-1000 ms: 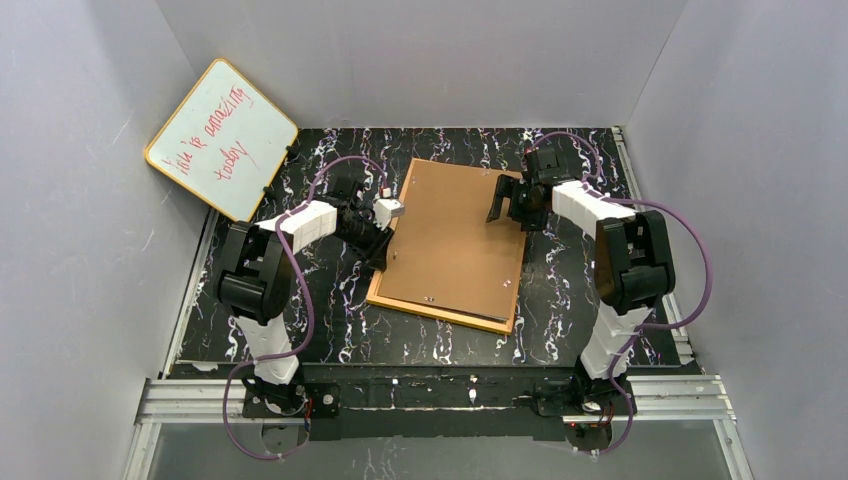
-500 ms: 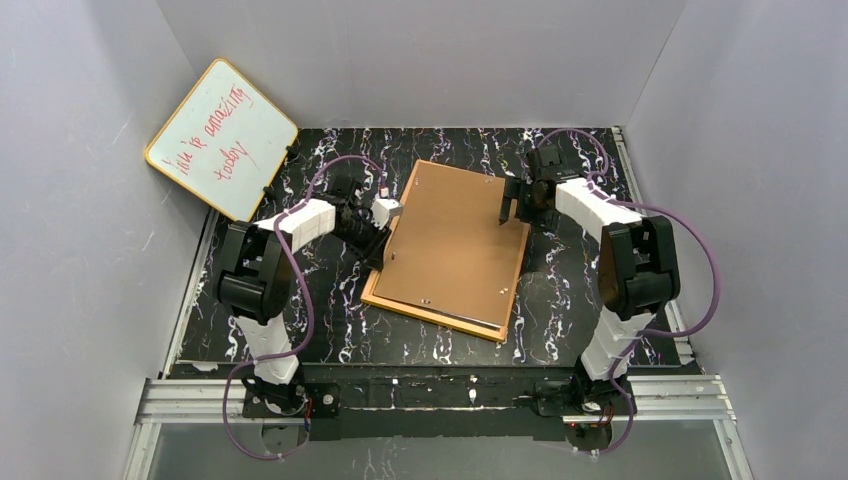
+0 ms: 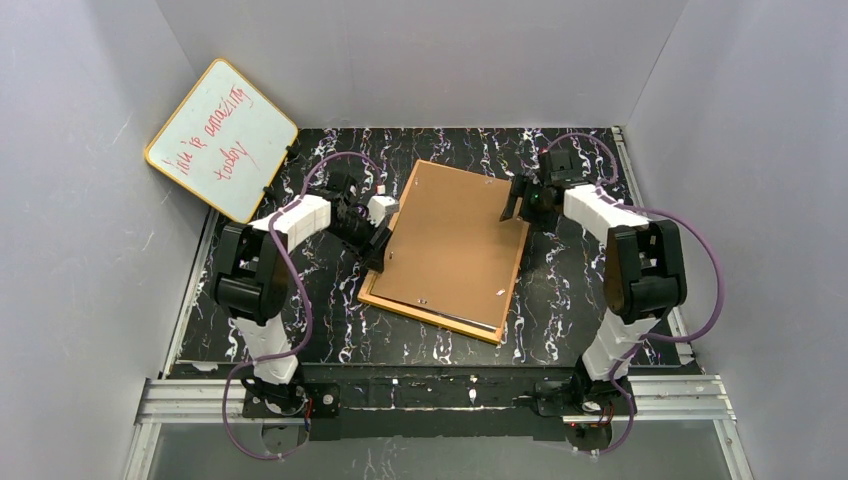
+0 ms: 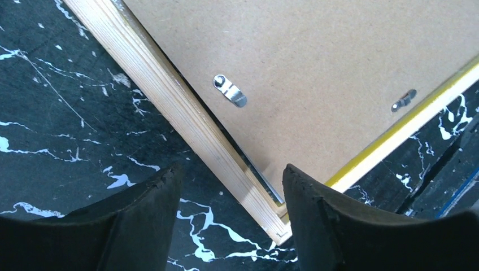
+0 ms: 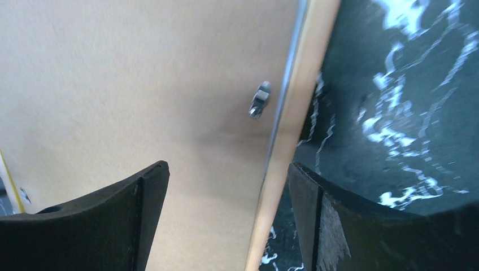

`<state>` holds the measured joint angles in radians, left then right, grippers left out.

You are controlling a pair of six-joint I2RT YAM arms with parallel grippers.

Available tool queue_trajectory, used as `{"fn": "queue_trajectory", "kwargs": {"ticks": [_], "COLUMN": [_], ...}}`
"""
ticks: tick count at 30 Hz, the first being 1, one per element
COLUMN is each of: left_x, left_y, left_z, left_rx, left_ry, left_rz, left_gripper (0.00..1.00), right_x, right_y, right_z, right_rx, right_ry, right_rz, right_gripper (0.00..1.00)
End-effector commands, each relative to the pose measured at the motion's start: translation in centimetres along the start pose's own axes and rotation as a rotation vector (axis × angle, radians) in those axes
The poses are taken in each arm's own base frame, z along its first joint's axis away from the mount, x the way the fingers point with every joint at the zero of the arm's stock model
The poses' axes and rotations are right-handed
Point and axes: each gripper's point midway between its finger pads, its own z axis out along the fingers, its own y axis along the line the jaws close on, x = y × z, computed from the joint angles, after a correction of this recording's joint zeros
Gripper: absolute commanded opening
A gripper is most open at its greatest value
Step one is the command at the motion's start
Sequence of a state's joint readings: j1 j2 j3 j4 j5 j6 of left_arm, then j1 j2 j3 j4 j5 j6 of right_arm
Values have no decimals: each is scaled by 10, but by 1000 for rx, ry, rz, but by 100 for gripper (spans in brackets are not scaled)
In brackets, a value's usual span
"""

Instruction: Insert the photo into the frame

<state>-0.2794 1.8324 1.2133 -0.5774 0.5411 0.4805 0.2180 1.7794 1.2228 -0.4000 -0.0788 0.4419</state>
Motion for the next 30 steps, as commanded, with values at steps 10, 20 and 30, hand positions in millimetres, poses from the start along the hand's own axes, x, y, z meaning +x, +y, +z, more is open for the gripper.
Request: {"fn": "queue_trajectory", "kwargs": {"ticks": [10,20,30], "left_x": [40,67,66], "left_y": [-47,-24,-12], "left_z": [-50,-38,-21], "left_rx": [53,-65,-80], "left_ry": [22,78,73], "left_rz": [356,413,358], "left_gripper": [88,92,92], "right_x": [-146,-175,-167], "right_y": [-3,3,6], "right_z": [15,42,55], "right_rx": [-43,-65,-101], "right_ry": [-318,-353,-321], "right_rz": [12,-26,-26], "right_gripper": [71,70,68]}}
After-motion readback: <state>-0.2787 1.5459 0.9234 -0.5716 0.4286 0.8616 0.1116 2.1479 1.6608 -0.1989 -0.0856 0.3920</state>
